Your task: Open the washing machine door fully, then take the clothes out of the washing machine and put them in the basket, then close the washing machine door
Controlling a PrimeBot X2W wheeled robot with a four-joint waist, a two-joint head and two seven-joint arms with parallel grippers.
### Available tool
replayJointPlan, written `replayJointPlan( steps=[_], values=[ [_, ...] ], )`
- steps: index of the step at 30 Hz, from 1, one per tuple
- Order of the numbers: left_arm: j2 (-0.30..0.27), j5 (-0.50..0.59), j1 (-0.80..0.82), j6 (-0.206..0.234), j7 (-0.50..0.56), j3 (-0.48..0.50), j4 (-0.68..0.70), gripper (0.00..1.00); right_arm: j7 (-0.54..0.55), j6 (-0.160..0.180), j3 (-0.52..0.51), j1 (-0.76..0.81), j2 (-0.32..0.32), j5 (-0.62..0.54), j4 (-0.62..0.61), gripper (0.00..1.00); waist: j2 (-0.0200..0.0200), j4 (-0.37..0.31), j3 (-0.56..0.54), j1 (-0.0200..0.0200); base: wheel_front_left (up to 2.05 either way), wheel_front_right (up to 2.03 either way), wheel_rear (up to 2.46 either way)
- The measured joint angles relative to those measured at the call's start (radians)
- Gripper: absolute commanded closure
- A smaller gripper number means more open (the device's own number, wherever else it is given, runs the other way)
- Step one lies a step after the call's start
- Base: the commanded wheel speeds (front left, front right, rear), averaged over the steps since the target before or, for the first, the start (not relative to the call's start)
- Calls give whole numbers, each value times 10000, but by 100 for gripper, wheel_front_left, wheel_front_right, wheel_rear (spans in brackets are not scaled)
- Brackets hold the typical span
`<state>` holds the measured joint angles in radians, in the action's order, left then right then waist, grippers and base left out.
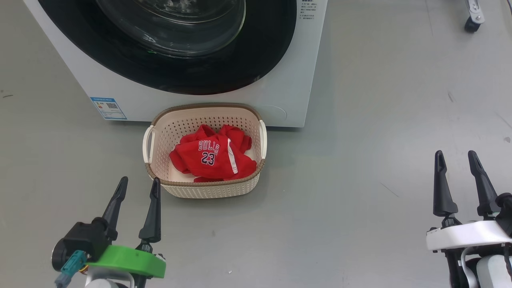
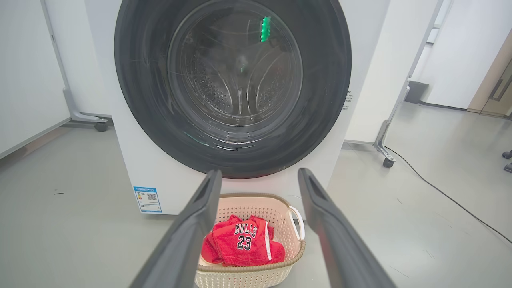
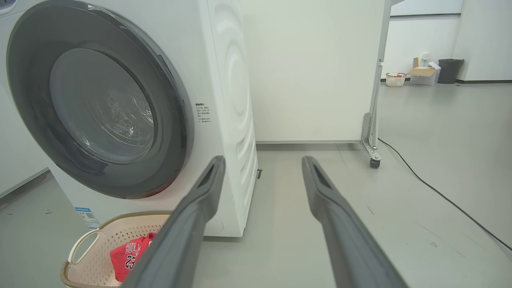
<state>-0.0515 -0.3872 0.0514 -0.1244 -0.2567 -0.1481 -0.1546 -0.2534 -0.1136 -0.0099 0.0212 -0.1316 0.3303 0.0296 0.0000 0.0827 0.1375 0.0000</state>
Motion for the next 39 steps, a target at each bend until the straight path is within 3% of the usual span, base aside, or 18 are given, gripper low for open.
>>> replayJointPlan(
  steps=[6,7,21,39],
  values=[
    [-33,-10,0,0,0,-100,-2,0,0,-25,-2,0,27,-84,4,0,0,13,-32,0,0,0,0],
    [-23,-58,-2,0,0,-123,-21,100,2,-23,4,2,36,-84,29,100,0,17,-40,0,0,0,0],
    [100,-715,-297,0,2,-286,-510,100,15,-10,209,294,376,548,633,100,0,-21,-92,0,0,0,0],
    [79,-3325,-328,6,593,40,-410,100,650,6,67,284,451,3264,780,100,0,-204,-369,0,0,0,0]
  ],
)
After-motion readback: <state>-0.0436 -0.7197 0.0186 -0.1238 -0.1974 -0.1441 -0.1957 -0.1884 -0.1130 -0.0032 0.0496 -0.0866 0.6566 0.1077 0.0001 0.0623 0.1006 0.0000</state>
